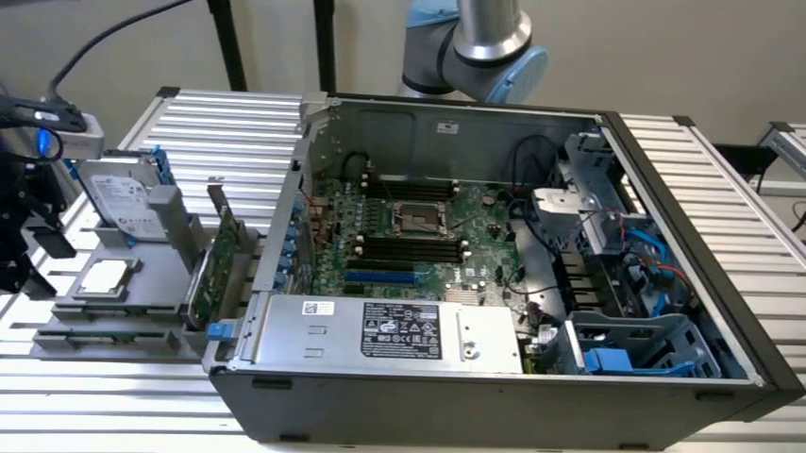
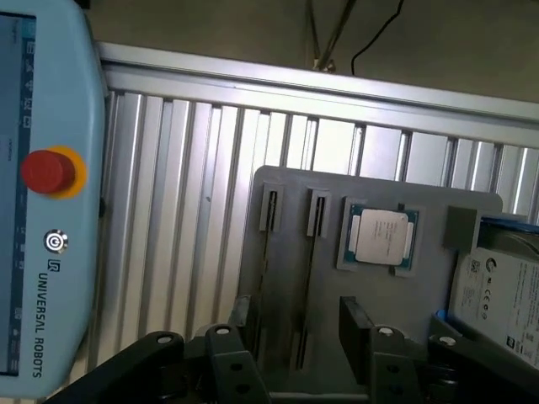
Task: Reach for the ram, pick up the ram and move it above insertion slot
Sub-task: 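Pick up the ram and move it above insertion slot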
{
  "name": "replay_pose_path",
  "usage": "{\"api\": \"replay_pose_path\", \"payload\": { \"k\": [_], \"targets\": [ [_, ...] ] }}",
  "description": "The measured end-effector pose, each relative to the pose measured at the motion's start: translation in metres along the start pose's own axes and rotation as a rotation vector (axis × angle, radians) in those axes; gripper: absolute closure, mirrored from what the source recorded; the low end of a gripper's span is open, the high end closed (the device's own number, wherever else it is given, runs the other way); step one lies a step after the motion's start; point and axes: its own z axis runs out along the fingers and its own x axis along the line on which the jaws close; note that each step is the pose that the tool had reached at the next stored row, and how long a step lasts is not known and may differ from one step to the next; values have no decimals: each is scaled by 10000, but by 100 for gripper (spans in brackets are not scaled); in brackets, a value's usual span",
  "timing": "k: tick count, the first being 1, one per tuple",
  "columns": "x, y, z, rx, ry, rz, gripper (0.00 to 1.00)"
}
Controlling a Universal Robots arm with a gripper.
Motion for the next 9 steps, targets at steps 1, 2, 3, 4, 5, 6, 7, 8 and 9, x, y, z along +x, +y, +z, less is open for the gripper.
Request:
{"api": "replay_pose_path", "payload": {
  "k": [1,2,3,4,5,6,7,8,9],
  "targets": [
    [1,0,19,1,-1,33,46],
    [3,-1,36,1,-1,74,46],
    [3,-1,54,2,-1,132,46],
    [4,-1,73,4,-2,203,46],
    [5,-1,92,5,-3,280,46],
    [7,-1,110,7,-4,345,46],
    [8,-1,127,8,-4,396,46],
    [8,-1,145,8,-4,431,46],
    [9,-2,163,8,-4,450,46]
  ]
}}
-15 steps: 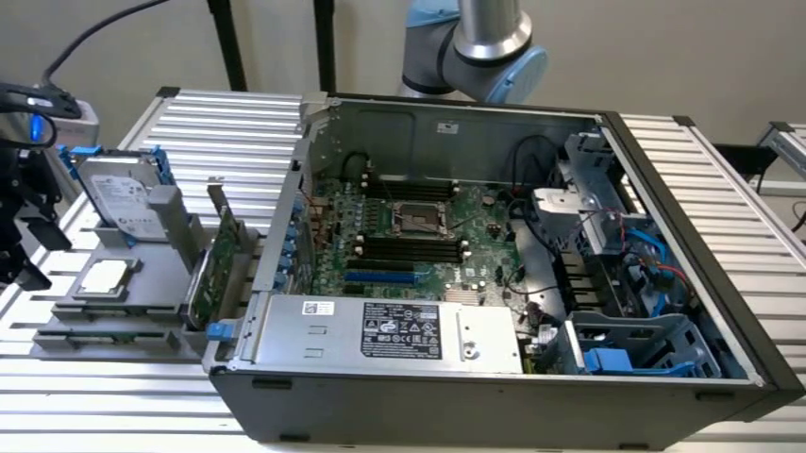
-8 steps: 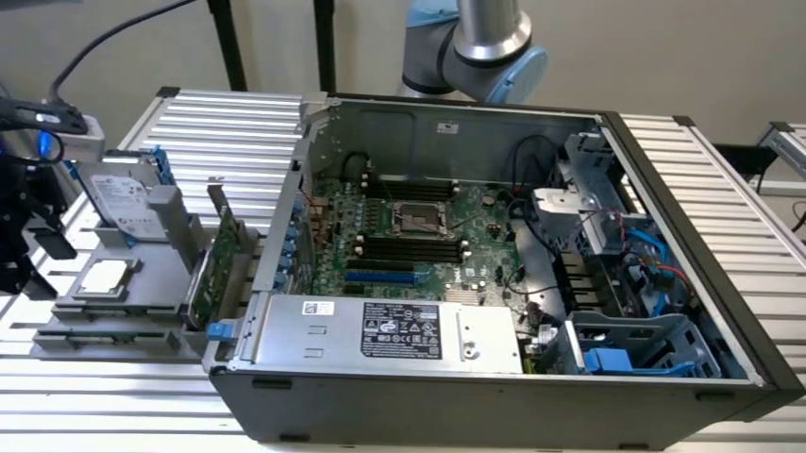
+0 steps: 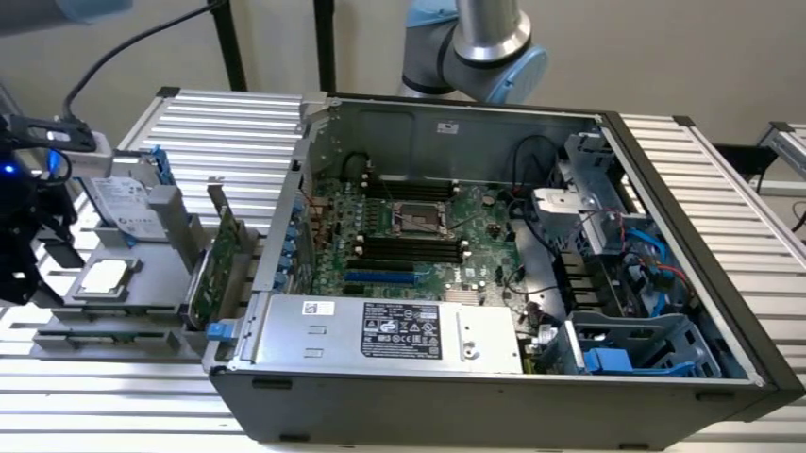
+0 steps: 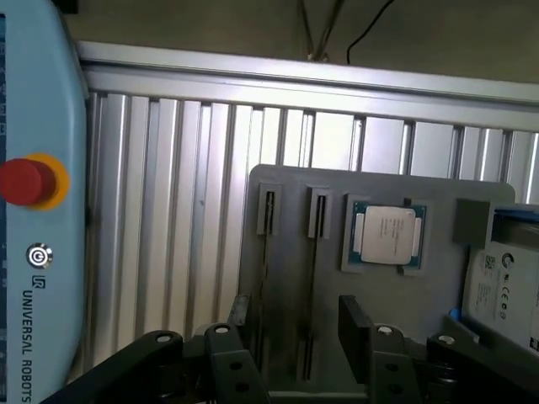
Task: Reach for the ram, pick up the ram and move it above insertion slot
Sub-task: 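Pick up the ram and move it above insertion slot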
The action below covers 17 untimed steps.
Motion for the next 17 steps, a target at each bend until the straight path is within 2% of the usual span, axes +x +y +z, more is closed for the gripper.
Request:
{"api": "replay_pose_path", "payload": {
  "k": [17],
  "targets": [
    [41,-27,310,1,-1,16,46]
  ]
}}
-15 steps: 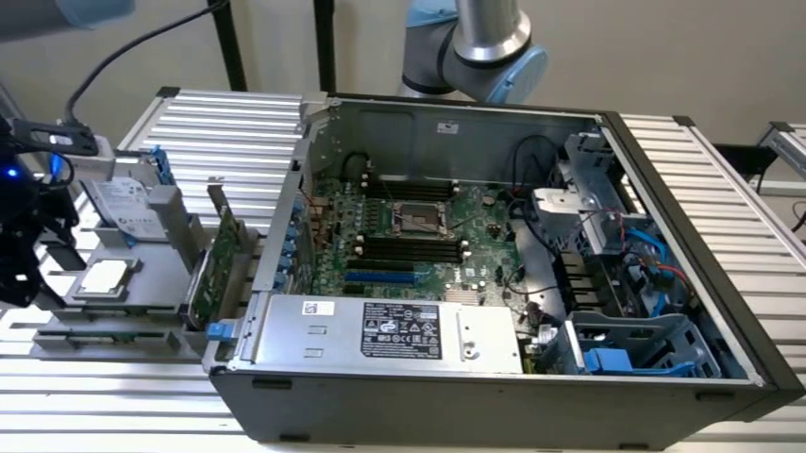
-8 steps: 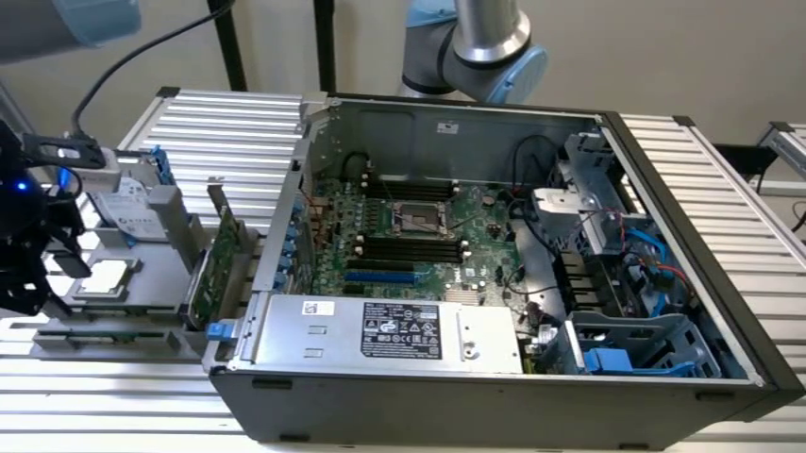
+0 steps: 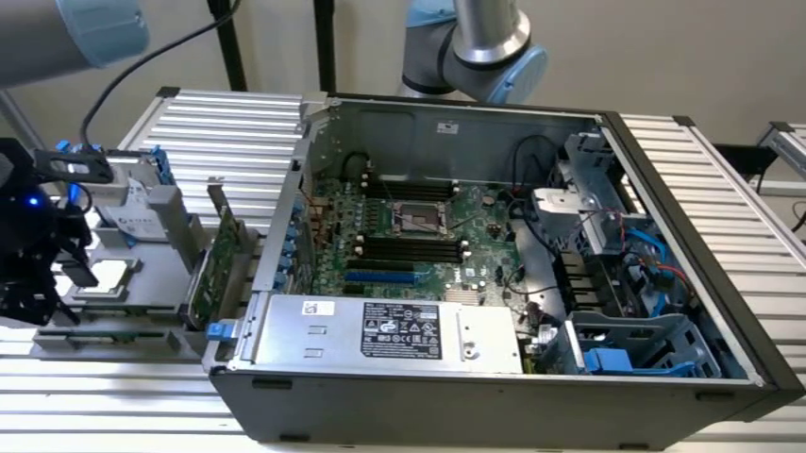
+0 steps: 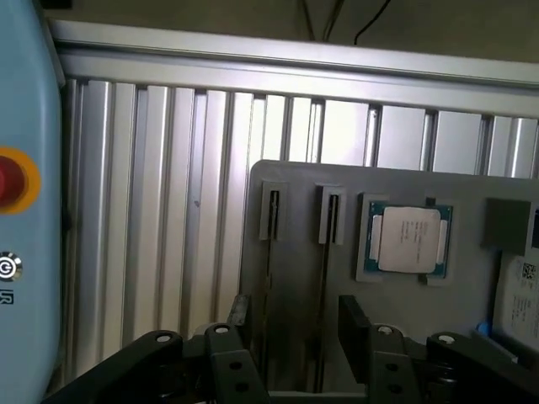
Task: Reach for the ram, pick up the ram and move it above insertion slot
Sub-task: 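Pick up the ram and move it above insertion slot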
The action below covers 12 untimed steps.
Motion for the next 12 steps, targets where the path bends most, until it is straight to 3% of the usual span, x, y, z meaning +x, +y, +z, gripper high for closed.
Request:
{"api": "replay_pose_path", "payload": {
  "k": [12],
  "targets": [
    [132,-62,215,1,0,1,46]
  ]
}}
